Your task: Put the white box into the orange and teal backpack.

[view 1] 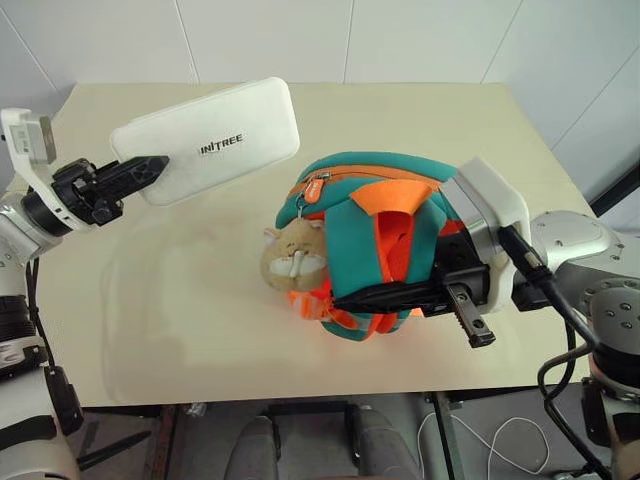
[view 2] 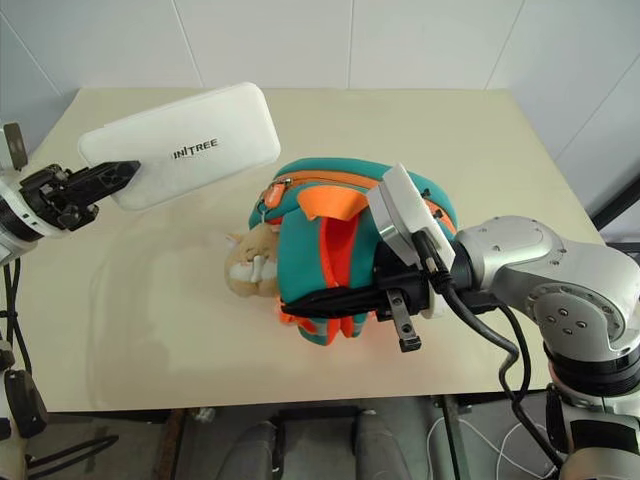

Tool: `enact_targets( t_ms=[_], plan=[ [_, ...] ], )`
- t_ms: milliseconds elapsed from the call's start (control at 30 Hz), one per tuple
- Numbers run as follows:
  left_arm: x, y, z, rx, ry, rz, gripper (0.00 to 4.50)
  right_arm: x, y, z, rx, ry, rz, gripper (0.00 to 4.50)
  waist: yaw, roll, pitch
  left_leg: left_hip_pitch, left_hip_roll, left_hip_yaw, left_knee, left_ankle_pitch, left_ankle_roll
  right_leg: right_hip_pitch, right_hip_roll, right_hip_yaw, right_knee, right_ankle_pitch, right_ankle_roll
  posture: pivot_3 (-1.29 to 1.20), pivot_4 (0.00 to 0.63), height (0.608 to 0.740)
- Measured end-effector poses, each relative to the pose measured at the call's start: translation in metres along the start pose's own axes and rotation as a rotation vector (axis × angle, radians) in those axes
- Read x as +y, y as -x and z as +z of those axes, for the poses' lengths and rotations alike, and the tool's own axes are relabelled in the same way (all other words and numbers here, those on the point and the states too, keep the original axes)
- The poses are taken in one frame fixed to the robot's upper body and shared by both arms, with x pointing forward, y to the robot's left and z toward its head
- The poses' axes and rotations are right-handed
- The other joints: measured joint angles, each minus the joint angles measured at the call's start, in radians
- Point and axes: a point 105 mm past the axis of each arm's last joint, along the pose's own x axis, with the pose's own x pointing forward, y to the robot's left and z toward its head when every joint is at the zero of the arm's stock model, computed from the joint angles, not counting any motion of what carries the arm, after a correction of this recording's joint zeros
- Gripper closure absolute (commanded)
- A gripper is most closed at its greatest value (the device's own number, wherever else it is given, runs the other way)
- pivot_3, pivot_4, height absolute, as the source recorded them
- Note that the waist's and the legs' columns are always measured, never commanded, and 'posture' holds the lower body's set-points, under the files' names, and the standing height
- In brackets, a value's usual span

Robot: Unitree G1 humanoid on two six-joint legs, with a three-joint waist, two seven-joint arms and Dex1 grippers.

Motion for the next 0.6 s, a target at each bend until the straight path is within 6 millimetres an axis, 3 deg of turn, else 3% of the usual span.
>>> enact_targets(
  t_ms=[300,400,433,600],
  plan=[
    [-0.015,0.013,0.017,0.010,-0.211,-0.094,3.24,-0.012,0.014,-0.015,0.025,-0.032,-0.085,4.50,0.000,0.000,0.000,0.000,0.000,0.001,0.000,0.000,0.000,-0.001,0.000,0.000,0.000,0.000,-0.001,0.00,0.150,0.740],
    [-0.021,0.019,0.017,0.027,-0.250,-0.122,3.24,-0.014,0.017,-0.018,0.030,-0.037,-0.106,4.50,0.001,0.000,0.000,0.000,0.000,0.001,0.000,0.000,0.000,-0.001,0.000,0.000,0.000,-0.003,-0.005,0.00,0.150,0.740],
    [-0.024,0.020,0.015,0.047,-0.261,-0.137,3.24,-0.016,0.018,-0.018,0.028,-0.036,-0.113,4.50,0.001,0.000,0.000,0.000,0.000,0.001,0.000,0.000,0.000,-0.001,0.000,0.000,0.000,-0.007,-0.013,0.00,0.150,0.740],
    [-0.035,0.023,0.014,0.070,-0.301,-0.176,3.24,-0.023,0.024,-0.021,0.027,-0.048,-0.151,4.50,0.001,0.000,0.000,0.000,0.000,0.001,0.002,0.000,0.000,-0.001,0.000,0.001,0.002,-0.007,-0.013,0.00,0.150,0.740]
  ],
)
